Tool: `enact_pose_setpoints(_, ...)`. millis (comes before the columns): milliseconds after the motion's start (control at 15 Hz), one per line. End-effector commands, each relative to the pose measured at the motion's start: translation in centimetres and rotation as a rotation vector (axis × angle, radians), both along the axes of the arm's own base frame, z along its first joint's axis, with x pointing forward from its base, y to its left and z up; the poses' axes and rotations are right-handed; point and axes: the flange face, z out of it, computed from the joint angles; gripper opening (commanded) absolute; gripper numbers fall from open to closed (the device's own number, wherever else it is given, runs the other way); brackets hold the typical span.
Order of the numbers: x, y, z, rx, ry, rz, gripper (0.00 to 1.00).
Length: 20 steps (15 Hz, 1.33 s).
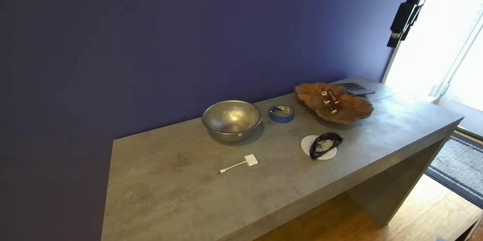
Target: Put the dongle into the bowl
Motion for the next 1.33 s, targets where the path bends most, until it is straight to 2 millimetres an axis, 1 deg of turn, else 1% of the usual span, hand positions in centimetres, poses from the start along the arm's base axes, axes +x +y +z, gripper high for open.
enact_pose_setpoints(0,0.1,6.9,-2.6,0.036,-0.009,0.146,1.00)
enact_pose_setpoints(67,-0.2,9.1,-3.3,0.038,-0.014,0.199,1.00)
enact_pose_setpoints(200,-1.0,12.3,-4.8,0.030,0.010,0.289,1.00)
enact_pose_setpoints(267,-1.4,10.1,-3.8,0.011,-0.011,0.225,1.00)
enact_pose_setpoints(333,-1.6,11.0,-4.4,0.009,0.001,0.240,1.00)
enact_pose_setpoints(400,-1.6,11.1,-4.5,0.008,0.005,0.240,1.00)
enact_pose_setpoints(600,-1.2,10.3,-4.2,0.010,-0.001,0.223,1.00)
enact_pose_setpoints(667,-0.6,11.0,-4.6,0.043,-0.022,0.275,1.00)
enact_pose_setpoints(800,-0.1,15.0,-6.7,0.046,-0.005,0.419,1.00)
enact_pose_setpoints(867,-0.2,17.7,-7.8,0.055,-0.005,0.472,1.00)
enact_pose_setpoints(933,-0.4,19.6,-8.5,0.059,-0.004,0.527,1.00)
enact_pose_setpoints(1133,-1.2,26.7,-10.0,0.059,0.022,0.692,1.00)
enact_pose_setpoints(1267,-2.2,31.5,-10.9,0.064,0.039,0.802,1.00)
